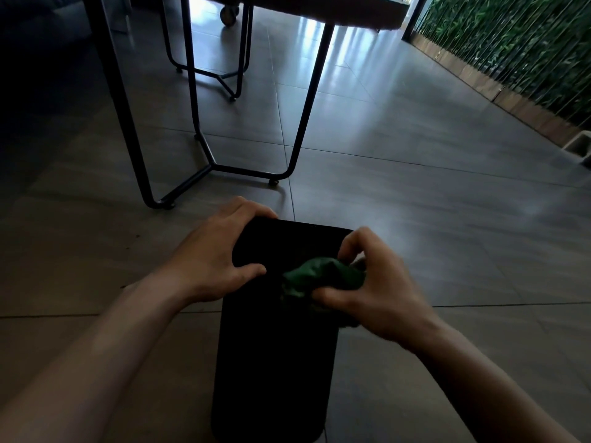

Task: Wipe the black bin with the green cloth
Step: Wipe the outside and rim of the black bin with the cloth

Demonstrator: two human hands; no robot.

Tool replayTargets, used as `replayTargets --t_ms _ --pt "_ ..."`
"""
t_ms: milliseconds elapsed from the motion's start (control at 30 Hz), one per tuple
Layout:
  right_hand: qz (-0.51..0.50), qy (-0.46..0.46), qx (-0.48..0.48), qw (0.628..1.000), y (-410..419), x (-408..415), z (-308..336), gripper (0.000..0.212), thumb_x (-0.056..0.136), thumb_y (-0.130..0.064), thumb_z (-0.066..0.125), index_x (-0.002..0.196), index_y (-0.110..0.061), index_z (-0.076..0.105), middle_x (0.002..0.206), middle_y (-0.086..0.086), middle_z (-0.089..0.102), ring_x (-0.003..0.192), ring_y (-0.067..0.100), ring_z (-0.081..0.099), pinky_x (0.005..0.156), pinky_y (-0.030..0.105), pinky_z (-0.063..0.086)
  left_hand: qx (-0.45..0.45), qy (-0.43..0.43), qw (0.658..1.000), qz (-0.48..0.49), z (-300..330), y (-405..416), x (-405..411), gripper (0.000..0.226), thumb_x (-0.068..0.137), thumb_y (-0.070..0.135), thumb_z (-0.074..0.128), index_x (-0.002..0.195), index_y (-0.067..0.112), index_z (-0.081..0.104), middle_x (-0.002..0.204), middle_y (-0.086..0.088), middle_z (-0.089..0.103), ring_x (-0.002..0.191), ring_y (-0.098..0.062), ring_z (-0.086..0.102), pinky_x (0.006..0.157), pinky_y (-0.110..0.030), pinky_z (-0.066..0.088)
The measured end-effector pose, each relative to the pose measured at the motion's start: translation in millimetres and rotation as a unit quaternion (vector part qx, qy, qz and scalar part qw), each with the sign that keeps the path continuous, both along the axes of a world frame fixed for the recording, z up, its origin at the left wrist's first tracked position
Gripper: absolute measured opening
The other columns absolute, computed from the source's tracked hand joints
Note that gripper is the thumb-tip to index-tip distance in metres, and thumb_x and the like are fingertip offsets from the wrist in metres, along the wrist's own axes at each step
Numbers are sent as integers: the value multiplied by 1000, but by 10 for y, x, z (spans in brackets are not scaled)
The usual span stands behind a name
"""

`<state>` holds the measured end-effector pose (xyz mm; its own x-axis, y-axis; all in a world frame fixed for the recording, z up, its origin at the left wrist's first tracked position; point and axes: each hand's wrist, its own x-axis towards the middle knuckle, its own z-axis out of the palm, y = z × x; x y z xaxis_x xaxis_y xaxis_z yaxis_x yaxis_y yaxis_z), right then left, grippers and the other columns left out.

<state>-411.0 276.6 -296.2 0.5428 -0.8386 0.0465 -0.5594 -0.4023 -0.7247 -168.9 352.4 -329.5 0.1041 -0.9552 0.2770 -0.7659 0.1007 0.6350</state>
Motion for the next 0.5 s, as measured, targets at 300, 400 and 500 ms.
replayTargets --t_ms 300,400,500 --pt "-140 -72 -260 953 146 319 -229 28 77 -28 90 96 -21 71 105 -4 57 96 16 57 74 25 52 5 8 1000 6 -3 -13 5 70 71 23 86 131 34 52 124 15 49 117 -12 52 98 -42 50" --pt "-126 -69 -341 929 229 413 -396 15 91 -29 79 98 -16 78 108 2 65 104 25 59 76 40 52 0 6 1000 6 -11 -11 9 68 71 23 85 130 33 52 123 15 50 115 -11 53 96 -41 51" --pt "-60 20 -370 927 335 417 -596 48 93 -54 68 124 -18 73 134 8 62 131 33 52 99 48 46 -12 13 1000 1 -10 -13 0 65 72 21 84 130 30 54 122 13 51 113 -11 54 95 -41 52"
